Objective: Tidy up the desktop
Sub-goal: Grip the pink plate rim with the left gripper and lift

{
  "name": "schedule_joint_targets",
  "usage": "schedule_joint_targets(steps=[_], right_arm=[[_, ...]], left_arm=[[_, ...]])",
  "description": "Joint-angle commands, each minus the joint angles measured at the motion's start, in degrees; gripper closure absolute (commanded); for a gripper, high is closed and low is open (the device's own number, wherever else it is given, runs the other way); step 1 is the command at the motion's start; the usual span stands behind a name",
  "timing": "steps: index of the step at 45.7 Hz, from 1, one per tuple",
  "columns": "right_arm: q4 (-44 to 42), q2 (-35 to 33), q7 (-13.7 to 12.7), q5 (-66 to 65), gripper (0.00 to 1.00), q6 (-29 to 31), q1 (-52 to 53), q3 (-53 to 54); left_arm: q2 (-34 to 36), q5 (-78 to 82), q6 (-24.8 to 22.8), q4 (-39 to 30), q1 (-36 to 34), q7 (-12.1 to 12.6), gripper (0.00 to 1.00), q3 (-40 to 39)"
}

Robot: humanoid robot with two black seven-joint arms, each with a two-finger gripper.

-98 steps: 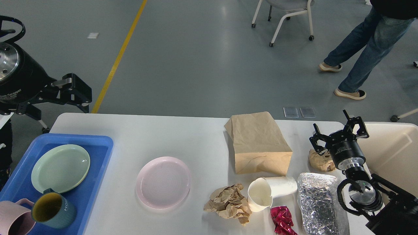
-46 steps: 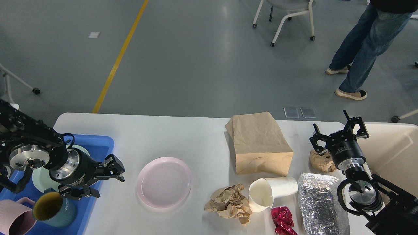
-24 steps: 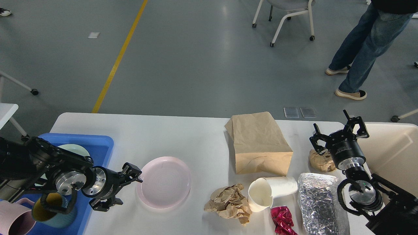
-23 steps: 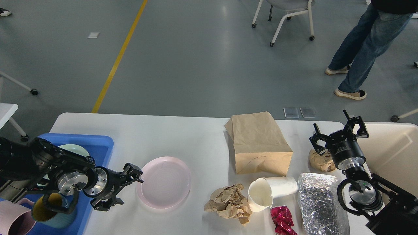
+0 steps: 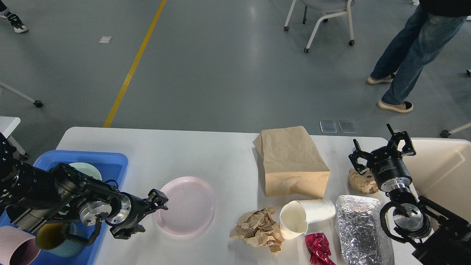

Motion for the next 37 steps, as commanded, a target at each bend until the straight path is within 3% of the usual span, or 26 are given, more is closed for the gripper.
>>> schedule_joint_targets(steps=[1, 6, 14, 19, 26, 37], right_arm=[[0.0, 0.0, 0.0, 0.0, 0.0, 0.0, 0.0, 0.0], [0.0, 0.0, 0.0, 0.0, 0.0, 0.0, 0.0, 0.0], [0.0, 0.0, 0.0, 0.0, 0.0, 0.0, 0.0, 0.0], [0.0, 0.0, 0.0, 0.0, 0.0, 0.0, 0.0, 0.0], [0.0, 0.0, 0.0, 0.0, 0.0, 0.0, 0.0, 0.0], [0.0, 0.0, 0.0, 0.0, 0.0, 0.0, 0.0, 0.0]], left_arm=[[-1.2, 0.0, 4.0, 0.5, 1.9, 0.1, 0.14, -1.6], [-1.4, 0.0, 5.1, 0.7, 2.1, 0.1, 0.16, -1.8], [-1.4, 0.1, 4.6, 0.6, 2.0, 0.1, 0.29, -1.9], [-1.4, 0.2, 4.5, 0.6, 2.0, 0.1, 0.33, -1.9], [-1.5, 0.9, 4.0, 0.6, 2.4, 0.2, 0.54, -1.9], [-1.4, 1.0, 3.2, 0.7, 3.0, 0.2, 0.67, -1.9]])
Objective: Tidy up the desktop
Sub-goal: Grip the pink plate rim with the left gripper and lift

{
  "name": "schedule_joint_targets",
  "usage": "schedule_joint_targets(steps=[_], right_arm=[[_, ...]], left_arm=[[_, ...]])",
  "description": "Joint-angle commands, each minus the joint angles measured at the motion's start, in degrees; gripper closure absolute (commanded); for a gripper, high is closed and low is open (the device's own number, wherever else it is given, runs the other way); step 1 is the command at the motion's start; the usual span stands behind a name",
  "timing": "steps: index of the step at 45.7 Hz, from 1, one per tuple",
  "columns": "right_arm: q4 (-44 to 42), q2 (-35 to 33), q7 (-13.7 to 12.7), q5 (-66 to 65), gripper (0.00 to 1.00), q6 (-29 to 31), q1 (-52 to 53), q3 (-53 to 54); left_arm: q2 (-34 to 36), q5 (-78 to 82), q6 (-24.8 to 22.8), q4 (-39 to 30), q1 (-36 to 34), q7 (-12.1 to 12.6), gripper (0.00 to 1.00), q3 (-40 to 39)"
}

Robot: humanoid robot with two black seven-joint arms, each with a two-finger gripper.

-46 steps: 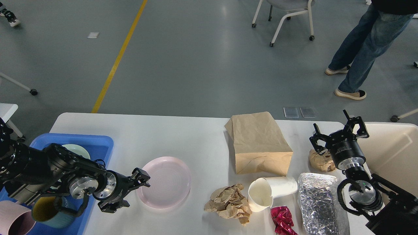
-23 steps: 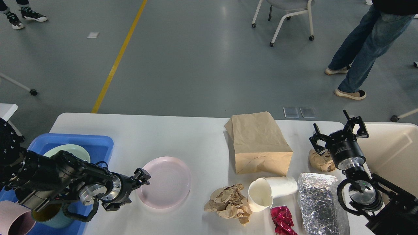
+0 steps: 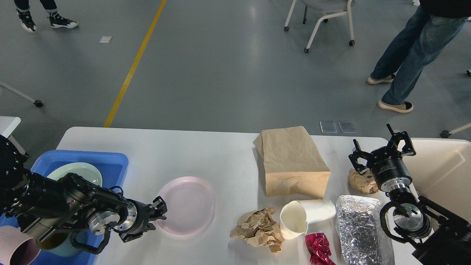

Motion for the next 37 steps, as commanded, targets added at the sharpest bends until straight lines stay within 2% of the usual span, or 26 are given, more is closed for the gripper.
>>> schedule_joint_targets(steps=[1, 37], right_arm=[[0.0, 0.0, 0.0, 0.0, 0.0, 0.1, 0.0, 0.0], [0.0, 0.0, 0.0, 0.0, 0.0, 0.0, 0.0, -0.1]], left_arm=[[0.1, 0.0, -0.1, 0.0, 0.1, 0.0, 0.68, 0.0], [0.0, 0.0, 0.1, 0.3, 0.8, 0.1, 0.81, 0.2]])
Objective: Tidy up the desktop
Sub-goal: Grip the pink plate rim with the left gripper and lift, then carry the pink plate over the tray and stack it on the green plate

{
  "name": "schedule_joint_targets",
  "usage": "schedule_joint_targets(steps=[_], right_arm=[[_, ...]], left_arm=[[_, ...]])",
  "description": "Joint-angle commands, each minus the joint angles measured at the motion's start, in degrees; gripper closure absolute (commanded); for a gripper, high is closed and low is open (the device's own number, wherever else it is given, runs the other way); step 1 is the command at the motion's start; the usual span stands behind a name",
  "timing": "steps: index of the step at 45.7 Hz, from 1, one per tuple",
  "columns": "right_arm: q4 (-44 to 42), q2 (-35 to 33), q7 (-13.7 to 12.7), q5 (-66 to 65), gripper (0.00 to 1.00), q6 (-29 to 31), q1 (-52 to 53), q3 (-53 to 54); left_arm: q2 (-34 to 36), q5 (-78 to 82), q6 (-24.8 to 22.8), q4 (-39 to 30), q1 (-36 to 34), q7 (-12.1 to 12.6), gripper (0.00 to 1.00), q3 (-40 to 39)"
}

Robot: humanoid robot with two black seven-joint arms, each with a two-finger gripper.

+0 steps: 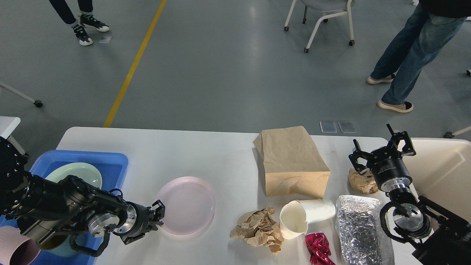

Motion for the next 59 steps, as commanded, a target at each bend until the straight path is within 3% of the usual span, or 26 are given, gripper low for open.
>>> schedule_joint_targets(steps=[1, 15, 30, 38, 43, 50, 59], right_arm=[[0.0, 0.0, 0.0, 0.0, 0.0, 0.0, 0.0, -0.1], [0.0, 0.0, 0.0, 0.0, 0.0, 0.0, 0.0, -0.1], [0.0, 0.0, 0.0, 0.0, 0.0, 0.0, 0.0, 0.0], [0.0, 0.0, 0.0, 0.0, 0.0, 0.0, 0.0, -0.1], [0.0, 0.0, 0.0, 0.0, 0.0, 0.0, 0.0, -0.1], [0.0, 0.0, 0.0, 0.0, 0.0, 0.0, 0.0, -0.1], [0.0, 0.0, 0.0, 0.0, 0.0, 0.0, 0.0, -0.1]], left_arm=[[0.0, 0.1, 0.3, 0.2, 0.1, 0.0, 0.82, 0.1], [0.0, 0.0, 0.1, 0.2, 0.2, -0.1, 1.0, -0.1], [0.5, 0.0, 0.1, -0.5, -0.6, -0.1, 1.0, -0.1], [3.7, 0.0, -2.1, -4.5, -5.8, 0.2, 1.0, 0.9], [7.1, 0.1, -6.1, -6.6, -10.6, 0.3, 1.0, 3.1], [10.5, 1.2, -15.6, -10.3, -20.4, -0.1, 1.0, 8.0], [8.7, 1.2, -25.2, -19.7, -42.6, -2.9, 1.0, 20.4]])
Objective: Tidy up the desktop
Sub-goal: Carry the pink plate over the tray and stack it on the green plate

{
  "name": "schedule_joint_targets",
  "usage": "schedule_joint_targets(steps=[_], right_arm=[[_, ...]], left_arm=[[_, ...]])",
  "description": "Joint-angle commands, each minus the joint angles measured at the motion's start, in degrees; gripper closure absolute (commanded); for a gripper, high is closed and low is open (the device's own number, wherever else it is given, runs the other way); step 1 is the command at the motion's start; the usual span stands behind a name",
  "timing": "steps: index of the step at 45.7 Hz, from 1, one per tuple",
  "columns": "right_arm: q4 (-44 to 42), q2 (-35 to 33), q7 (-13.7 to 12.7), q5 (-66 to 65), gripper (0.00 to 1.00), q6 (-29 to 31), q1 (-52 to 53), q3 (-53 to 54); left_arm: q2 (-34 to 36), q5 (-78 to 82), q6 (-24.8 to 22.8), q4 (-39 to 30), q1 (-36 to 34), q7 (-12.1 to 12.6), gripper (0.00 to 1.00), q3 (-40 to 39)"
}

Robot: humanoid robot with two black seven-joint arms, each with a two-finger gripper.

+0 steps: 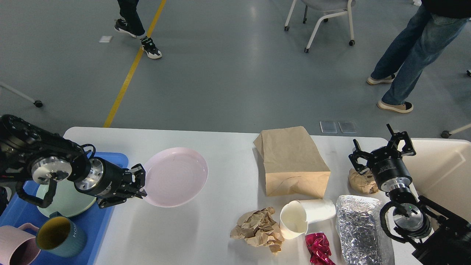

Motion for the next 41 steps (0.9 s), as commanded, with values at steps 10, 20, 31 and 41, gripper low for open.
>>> schedule_joint_targets(steps=[10, 20, 31, 41], right_arm=[[0.0, 0.0, 0.0, 0.0, 0.0, 0.0, 0.0, 0.0], [0.0, 0.0, 0.0, 0.0, 0.0, 0.0, 0.0, 0.0], [0.0, 0.0, 0.0, 0.0, 0.0, 0.1, 0.0, 0.0], [0.0, 0.0, 0.0, 0.0, 0.0, 0.0, 0.0, -0.1]], left_arm=[[-4.7, -0.1, -13.6, -11.4, -31.5, -2.5, 1.0, 15.5], [-4.4, 0.2, -16.2, -10.0, -33.6, -2.0, 1.0, 20.0], [6.4, 4.0, -18.4, 1.9, -27.1, -2.1, 1.0, 28.5], [20.9, 7.8, -18.3, 17.6, -16.2, -0.4, 1.0, 24.2]])
